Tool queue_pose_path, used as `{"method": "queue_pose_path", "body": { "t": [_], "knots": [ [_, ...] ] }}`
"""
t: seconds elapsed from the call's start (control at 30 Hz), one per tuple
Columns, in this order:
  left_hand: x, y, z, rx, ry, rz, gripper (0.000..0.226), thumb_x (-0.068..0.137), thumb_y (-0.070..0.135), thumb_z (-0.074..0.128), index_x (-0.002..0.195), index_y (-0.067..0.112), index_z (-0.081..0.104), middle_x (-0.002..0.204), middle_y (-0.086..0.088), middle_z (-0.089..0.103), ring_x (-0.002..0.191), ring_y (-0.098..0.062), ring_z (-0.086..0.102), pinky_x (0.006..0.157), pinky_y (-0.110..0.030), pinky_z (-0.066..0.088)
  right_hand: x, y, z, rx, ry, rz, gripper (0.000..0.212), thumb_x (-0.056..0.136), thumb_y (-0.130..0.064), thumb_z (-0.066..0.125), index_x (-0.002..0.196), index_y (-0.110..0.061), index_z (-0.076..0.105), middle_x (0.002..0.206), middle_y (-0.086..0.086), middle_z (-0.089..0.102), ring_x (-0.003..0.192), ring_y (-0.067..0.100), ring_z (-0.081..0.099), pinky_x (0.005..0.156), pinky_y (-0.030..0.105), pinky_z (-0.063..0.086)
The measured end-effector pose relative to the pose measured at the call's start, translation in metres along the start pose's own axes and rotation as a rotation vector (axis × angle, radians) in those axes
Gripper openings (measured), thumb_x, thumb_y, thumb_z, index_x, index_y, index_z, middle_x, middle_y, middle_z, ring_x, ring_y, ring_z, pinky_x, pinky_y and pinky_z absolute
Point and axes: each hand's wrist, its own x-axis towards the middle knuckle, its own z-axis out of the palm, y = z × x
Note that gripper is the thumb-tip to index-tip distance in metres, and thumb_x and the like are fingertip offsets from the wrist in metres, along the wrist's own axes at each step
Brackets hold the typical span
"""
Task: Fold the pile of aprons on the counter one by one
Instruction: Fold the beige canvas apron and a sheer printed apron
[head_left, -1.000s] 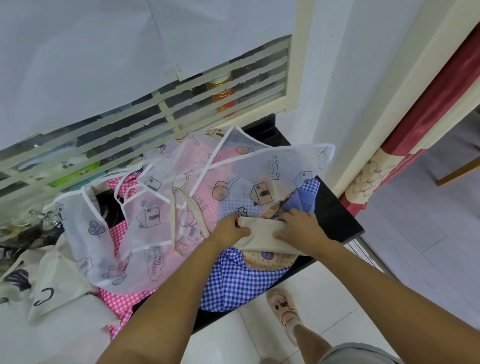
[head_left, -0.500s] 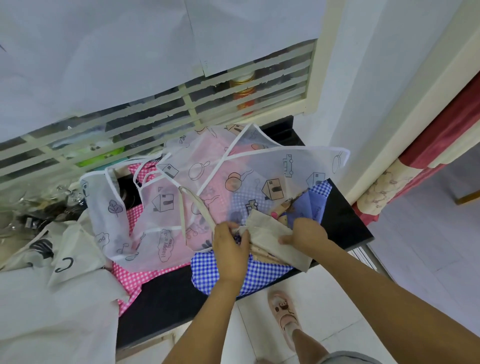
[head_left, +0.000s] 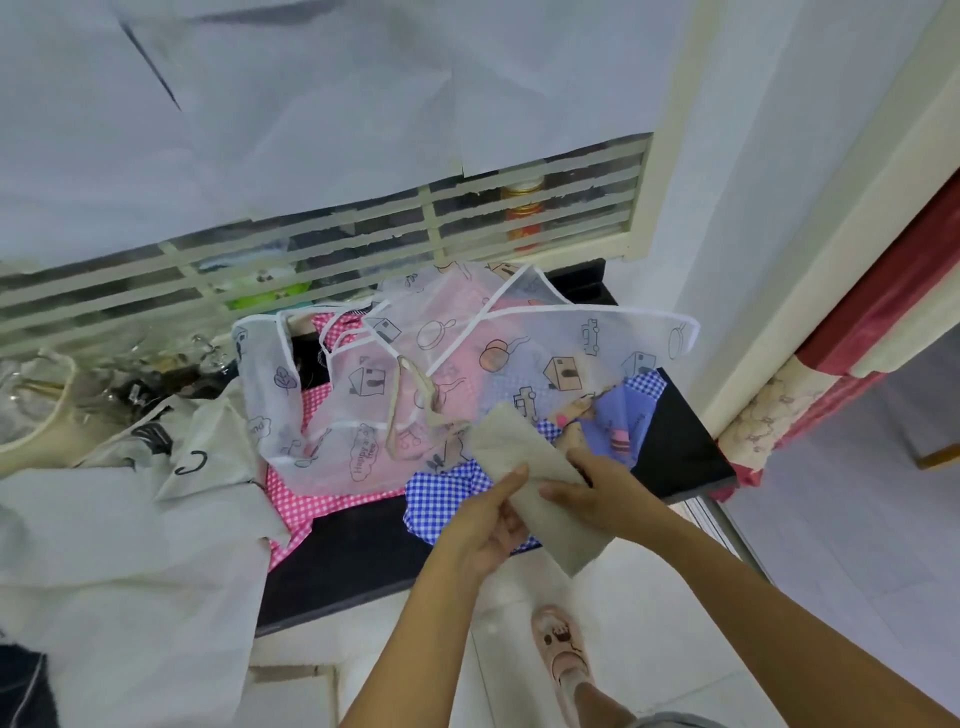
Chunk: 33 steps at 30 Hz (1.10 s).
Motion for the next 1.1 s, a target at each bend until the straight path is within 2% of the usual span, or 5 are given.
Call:
{"method": "queue_pose_path", "body": {
  "t": [0.17, 0.43, 0.63, 0.83, 1.1],
  "knots": [
    [-0.044, 0.002, 0.001, -0.093, -0.133, 0.162, 0.039, 0.087, 0.002, 0.056, 0.126, -0.002, 0.055, 0.119, -0.021, 0.065, 0.109, -0.034, 0.063, 0.088, -0.047, 0.054, -0.036, -0.033, 0.012, 0.232, 0.103, -0.050, 0.024, 0.096, -0.034, 0.051, 0.076, -0.024, 0.044, 0.072, -0.008, 0.047, 0.061, -0.003, 0.047, 0.052, 0.006, 0.036],
    [-0.105, 0.012, -0.006, -0.283, -0.278, 0.204, 0.031, 0.091, 0.009, 0.049, 0.119, 0.002, 0.060, 0.118, -0.021, 0.066, 0.099, -0.030, 0.068, 0.085, -0.044, 0.053, -0.076, -0.065, 0.042, 0.238, 0.249, -0.328, 0.041, 0.102, -0.025, 0.041, 0.138, -0.040, 0.032, 0.115, -0.038, 0.040, 0.093, -0.032, 0.041, 0.077, -0.004, 0.035],
    [-0.127, 0.021, -0.021, -0.242, -0.234, 0.203, 0.029, 0.098, 0.017, 0.048, 0.119, 0.002, 0.060, 0.118, -0.023, 0.065, 0.107, -0.033, 0.064, 0.093, -0.047, 0.047, -0.084, -0.073, 0.056, 0.016, 0.227, -0.500, 0.048, 0.102, -0.029, 0.039, 0.130, -0.067, 0.029, 0.102, 0.003, 0.063, 0.092, 0.013, 0.058, 0.085, 0.029, 0.048],
    [-0.143, 0.044, -0.036, -0.217, -0.141, 0.228, 0.025, 0.098, 0.012, 0.048, 0.116, -0.001, 0.059, 0.097, -0.020, 0.071, 0.089, -0.032, 0.067, 0.084, -0.048, 0.049, -0.087, -0.076, 0.039, -0.381, 0.125, -0.773, 0.067, 0.074, -0.075, 0.050, 0.136, -0.058, 0.032, 0.155, -0.026, -0.012, 0.144, 0.000, -0.006, 0.107, 0.012, 0.000],
    [-0.146, 0.062, -0.018, -0.179, -0.175, 0.084, 0.030, 0.083, 0.014, 0.059, 0.106, -0.004, 0.066, 0.099, -0.020, 0.070, 0.084, -0.032, 0.069, 0.090, -0.047, 0.050, -0.071, -0.088, 0.008, -0.712, 0.272, -1.198, 0.074, 0.072, 0.005, 0.070, 0.138, -0.017, 0.044, 0.135, 0.007, 0.055, 0.132, 0.023, 0.039, 0.115, 0.032, 0.024]
  ]
}}
